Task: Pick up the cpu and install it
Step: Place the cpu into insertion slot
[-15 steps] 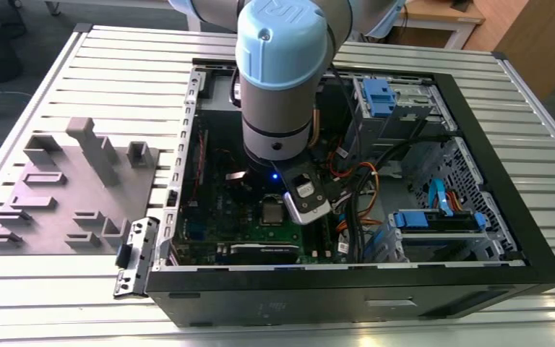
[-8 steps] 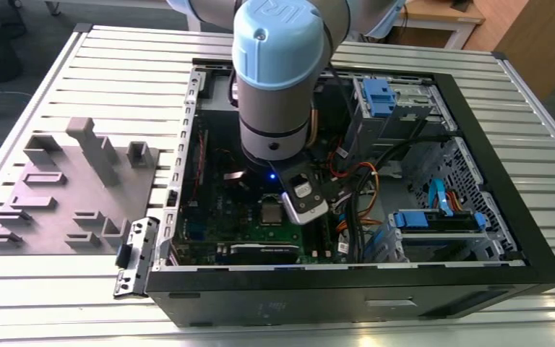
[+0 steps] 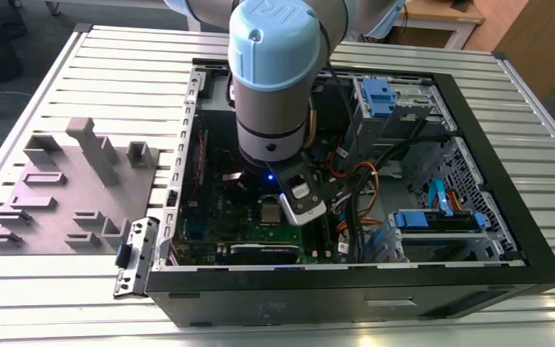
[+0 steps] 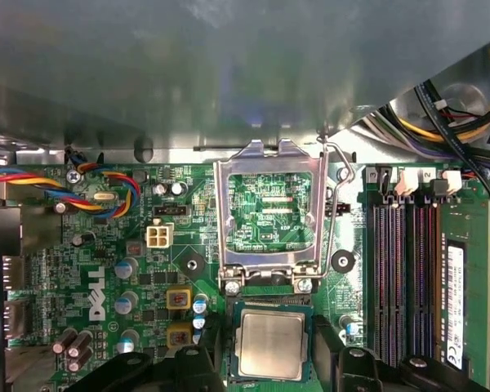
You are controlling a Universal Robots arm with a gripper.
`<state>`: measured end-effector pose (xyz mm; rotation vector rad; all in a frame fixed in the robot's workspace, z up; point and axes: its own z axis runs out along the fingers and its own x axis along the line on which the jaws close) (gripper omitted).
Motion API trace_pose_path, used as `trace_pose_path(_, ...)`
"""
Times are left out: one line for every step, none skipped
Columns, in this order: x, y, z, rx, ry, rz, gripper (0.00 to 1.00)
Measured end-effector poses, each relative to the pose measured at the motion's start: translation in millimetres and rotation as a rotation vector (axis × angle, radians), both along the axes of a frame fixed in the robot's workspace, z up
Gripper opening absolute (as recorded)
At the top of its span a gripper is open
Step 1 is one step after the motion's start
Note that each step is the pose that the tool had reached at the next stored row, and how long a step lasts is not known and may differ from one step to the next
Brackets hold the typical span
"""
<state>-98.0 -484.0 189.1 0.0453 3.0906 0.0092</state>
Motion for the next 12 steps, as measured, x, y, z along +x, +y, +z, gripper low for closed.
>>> trace_pose_path(0.0, 0.0, -0.1, 0.0001, 0.0000, 0.000, 0.54)
trace_pose_path(0.0, -0.1, -0.1, 0.0001, 0.0000, 0.000, 0.54)
trace_pose_path(0.0, -0.1, -0.1, 0.0001, -0.0001, 0.000, 0.54)
trace_pose_path(0.3, -0.2, -0.1, 0.0000, 0.0000, 0.004, 0.54)
trace_pose_path(0.4, -0.2, 0.1, 0.0001, 0.0000, 0.007, 0.54)
trace_pose_path(0.4, -0.2, 1.0, 0.0001, 0.0002, 0.008, 0.54)
trace_pose_path(0.4, -0.2, 2.6, 0.0000, 0.0006, 0.009, 0.54)
trace_pose_path(0.4, -0.2, 4.1, -0.0002, 0.0010, 0.009, 0.54)
trace_pose_path(0.5, -0.2, 4.8, 0.0000, 0.0013, 0.010, 0.54)
trace_pose_path(0.7, -0.1, 4.8, 0.0001, 0.0012, 0.011, 0.54)
trace_pose_path(1.2, -0.2, 4.8, 0.0002, 0.0013, 0.013, 0.54)
trace_pose_path(1.3, -0.2, 4.8, 0.0002, 0.0014, 0.015, 0.54)
